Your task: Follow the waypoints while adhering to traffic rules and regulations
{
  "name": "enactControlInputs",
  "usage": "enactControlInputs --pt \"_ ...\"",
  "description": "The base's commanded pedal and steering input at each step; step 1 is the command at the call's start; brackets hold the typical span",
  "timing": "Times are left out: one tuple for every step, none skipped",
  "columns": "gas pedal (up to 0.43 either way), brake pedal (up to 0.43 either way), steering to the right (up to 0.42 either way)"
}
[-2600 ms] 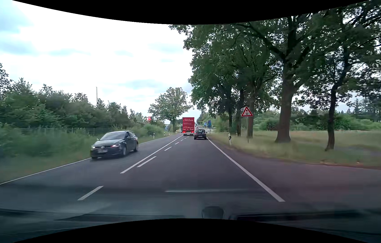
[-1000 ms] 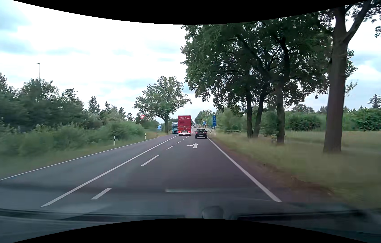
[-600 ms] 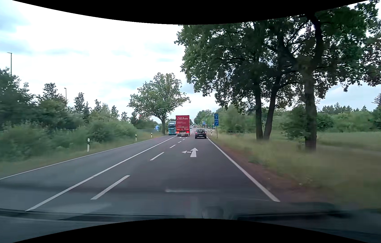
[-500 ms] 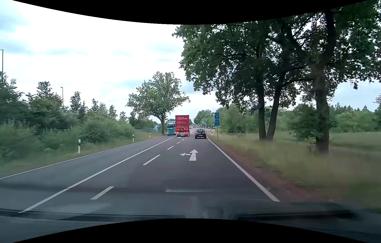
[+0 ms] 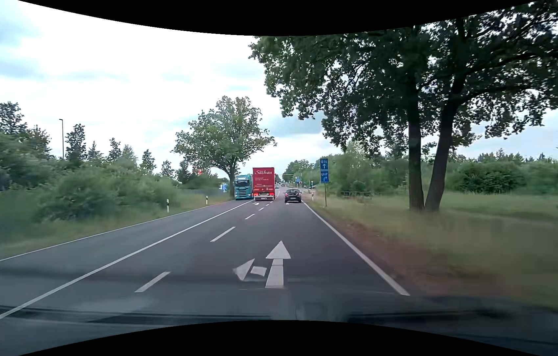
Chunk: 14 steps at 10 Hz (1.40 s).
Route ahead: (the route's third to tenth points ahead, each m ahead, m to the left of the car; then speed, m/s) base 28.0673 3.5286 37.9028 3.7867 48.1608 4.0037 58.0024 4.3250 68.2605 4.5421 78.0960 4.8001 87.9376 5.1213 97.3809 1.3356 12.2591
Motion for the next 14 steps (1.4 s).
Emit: enactControlInputs --pt "0.130 0.000 0.001" --pt "0.130 0.000 0.000" --pt "0.118 0.000 0.000" --pt "0.118 0.000 0.000" --pt "0.118 0.000 0.000" --pt "0.118 0.000 0.000" --pt "0.118 0.000 0.000" --pt "0.110 0.000 0.000" --pt "0.110 0.000 0.000" --pt "0.110 0.000 -0.001" --pt "0.110 0.000 -0.002" --pt "0.110 0.000 -0.002" --pt "0.098 0.000 -0.002" --pt "0.098 0.000 -0.002"
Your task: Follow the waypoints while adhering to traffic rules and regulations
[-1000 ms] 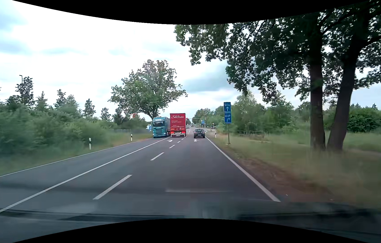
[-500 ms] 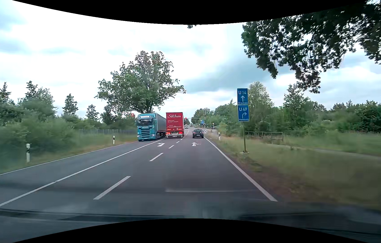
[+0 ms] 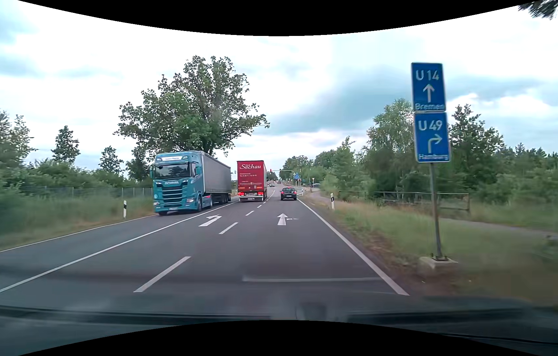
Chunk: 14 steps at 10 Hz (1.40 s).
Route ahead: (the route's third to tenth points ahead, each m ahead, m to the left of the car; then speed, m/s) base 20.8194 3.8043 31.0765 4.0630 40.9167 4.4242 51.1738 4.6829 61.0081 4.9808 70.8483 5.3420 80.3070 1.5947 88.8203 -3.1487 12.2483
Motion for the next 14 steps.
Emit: enactControlInputs --pt "0.087 0.000 -0.002" --pt "0.079 0.000 -0.002" --pt "0.079 0.000 -0.003" --pt "0.079 0.000 -0.004" --pt "0.079 0.000 -0.004" --pt "0.079 0.000 -0.004" --pt "0.079 0.000 -0.004" --pt "0.079 0.000 -0.004" --pt "0.079 0.000 -0.004" --pt "0.079 0.000 -0.004" --pt "0.079 0.000 -0.005" --pt "0.079 0.000 -0.005" --pt "0.079 0.000 -0.005" --pt "0.079 0.000 -0.004"
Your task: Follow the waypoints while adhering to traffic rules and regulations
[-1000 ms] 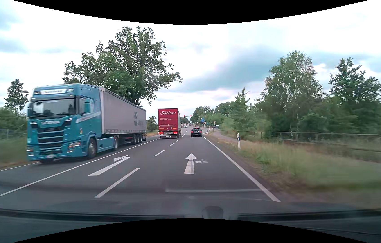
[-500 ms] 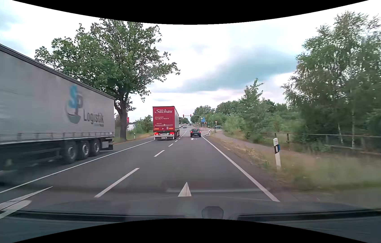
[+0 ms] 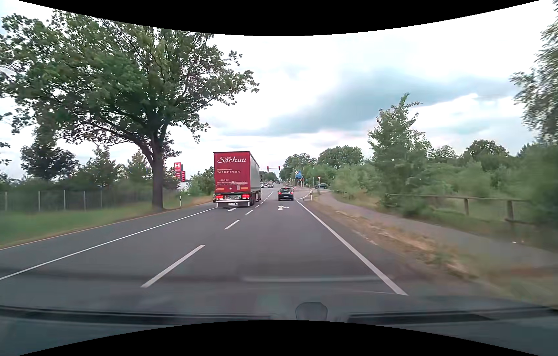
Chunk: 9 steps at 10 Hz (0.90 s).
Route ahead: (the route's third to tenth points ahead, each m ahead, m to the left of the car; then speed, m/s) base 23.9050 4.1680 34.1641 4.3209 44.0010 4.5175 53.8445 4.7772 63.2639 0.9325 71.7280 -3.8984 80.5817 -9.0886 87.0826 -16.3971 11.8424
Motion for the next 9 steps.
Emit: enactControlInputs --pt "0.079 0.000 -0.004" --pt "0.079 0.000 -0.004" --pt "0.079 0.000 -0.004" --pt "0.079 0.000 -0.005" --pt "0.079 0.000 -0.005" --pt "0.079 0.000 -0.005" --pt "0.079 0.000 -0.005" --pt "0.079 0.000 -0.006" --pt "0.079 0.000 -0.006"
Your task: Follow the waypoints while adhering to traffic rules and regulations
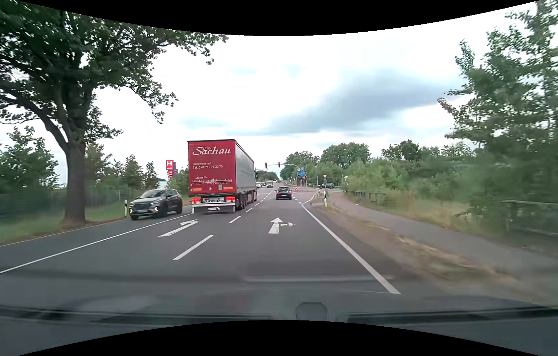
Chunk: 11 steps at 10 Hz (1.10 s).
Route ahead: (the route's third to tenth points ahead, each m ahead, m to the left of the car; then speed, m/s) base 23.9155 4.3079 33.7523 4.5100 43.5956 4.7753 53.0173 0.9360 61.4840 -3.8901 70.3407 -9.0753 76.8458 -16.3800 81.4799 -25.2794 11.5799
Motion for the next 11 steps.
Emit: enactControlInputs --pt "0.079 0.000 -0.006" --pt "0.079 0.000 -0.006" --pt "0.079 0.000 -0.005" --pt "0.079 0.000 -0.005" --pt "0.079 0.000 -0.005" --pt "0.079 0.000 -0.005" --pt "0.067 0.000 -0.005" --pt "0.067 0.000 -0.004" --pt "0.067 0.000 -0.003" --pt "0.067 0.000 -0.002" --pt "0.067 0.000 -0.001"
